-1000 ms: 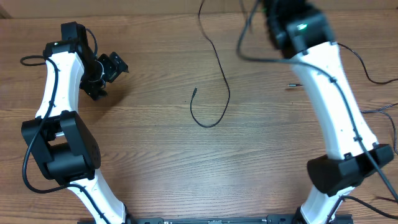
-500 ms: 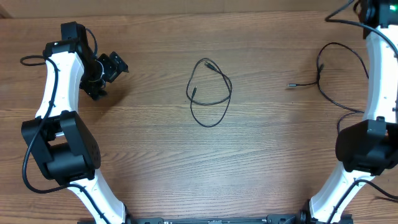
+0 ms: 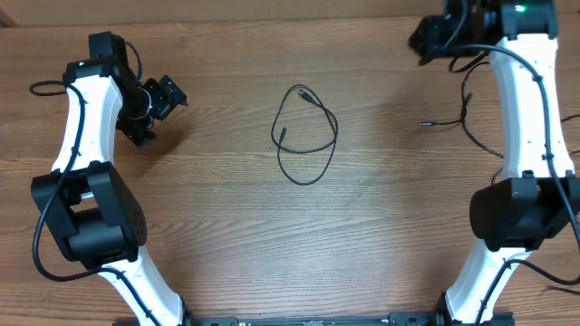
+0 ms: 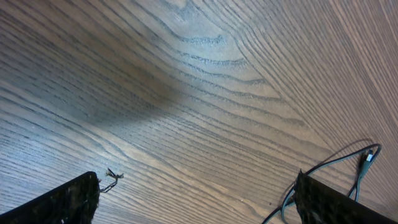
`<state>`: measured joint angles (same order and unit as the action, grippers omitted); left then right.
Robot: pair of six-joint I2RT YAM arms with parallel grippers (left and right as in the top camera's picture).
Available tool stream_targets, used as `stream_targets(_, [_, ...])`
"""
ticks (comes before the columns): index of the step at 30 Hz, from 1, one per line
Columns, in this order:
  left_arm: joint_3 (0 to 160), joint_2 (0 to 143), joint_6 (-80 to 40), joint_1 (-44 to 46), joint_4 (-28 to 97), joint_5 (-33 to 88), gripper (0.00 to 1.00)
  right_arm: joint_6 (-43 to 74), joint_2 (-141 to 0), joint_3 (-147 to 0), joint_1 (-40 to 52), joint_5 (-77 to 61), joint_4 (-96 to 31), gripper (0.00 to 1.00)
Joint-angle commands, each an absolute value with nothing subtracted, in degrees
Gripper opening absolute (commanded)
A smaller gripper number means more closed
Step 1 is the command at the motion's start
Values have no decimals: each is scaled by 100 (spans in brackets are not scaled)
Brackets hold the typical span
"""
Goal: Untangle cables
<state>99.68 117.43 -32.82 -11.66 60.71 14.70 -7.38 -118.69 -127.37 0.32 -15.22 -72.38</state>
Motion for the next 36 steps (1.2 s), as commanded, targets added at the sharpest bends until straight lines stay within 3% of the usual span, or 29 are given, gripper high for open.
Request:
stream_targets(1, [9937,11690,-3212,-1155,6084,1441,100,-803,-11972,-12556,379,-1614,-7384,57])
stream_targets(6, [9937,11690,-3212,-1164,6084,1441,100,-803,-11972,-12020,836,-1612,-7334,84])
stream_targets(21, [9937,11690,-3212,-1155,6082,1439,99,-797,-11972,-9638,1831,-1588,-6034,90])
stream_targets(36, [9937,11690,-3212,-1155,6084,1441,100,130,-11983,-9332,2342,-47,-5194,87])
